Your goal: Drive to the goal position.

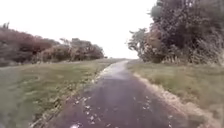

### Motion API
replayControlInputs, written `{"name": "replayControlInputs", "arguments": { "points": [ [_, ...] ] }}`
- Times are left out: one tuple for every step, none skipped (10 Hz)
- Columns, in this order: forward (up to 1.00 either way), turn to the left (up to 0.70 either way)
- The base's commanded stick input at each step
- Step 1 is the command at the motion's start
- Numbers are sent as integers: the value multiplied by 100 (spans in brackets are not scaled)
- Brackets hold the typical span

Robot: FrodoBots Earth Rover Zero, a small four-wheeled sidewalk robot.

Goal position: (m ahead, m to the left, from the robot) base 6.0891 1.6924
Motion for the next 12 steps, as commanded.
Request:
{"name": "replayControlInputs", "arguments": {
  "points": [
    [99,0],
    [99,0],
    [99,0],
    [99,0],
    [99,0],
    [99,0],
    [99,0],
    [99,0],
    [99,0],
    [99,0],
    [99,0],
    [99,0]
  ]
}}
